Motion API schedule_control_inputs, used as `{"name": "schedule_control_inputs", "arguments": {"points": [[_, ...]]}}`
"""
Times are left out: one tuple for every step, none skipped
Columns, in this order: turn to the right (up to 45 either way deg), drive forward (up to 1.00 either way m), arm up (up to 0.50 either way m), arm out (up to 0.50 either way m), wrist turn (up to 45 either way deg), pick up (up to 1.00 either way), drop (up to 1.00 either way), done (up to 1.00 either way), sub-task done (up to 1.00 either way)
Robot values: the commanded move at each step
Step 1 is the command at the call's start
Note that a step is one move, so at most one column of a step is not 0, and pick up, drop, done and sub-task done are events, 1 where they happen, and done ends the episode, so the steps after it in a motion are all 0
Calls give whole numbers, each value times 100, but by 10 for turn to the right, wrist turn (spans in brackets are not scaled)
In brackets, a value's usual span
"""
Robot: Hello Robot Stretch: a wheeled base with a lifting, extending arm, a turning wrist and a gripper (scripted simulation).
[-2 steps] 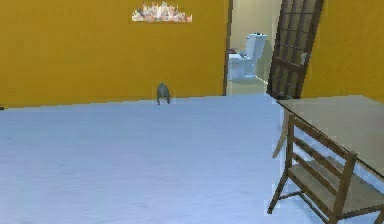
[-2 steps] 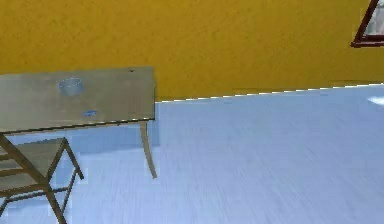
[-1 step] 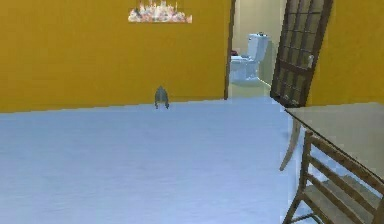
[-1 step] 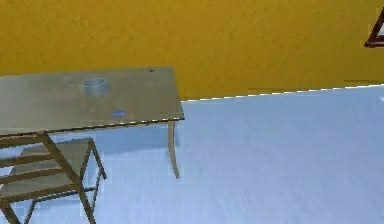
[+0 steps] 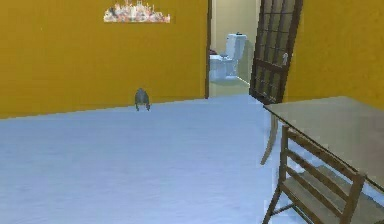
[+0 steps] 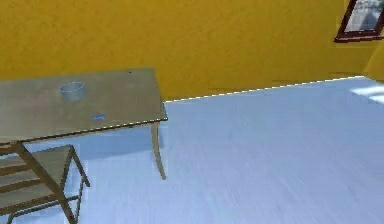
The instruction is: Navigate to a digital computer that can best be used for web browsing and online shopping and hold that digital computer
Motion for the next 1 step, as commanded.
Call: {"name": "schedule_control_inputs", "arguments": {"points": [[0,100,0,0,0,0,0,0,0]]}}
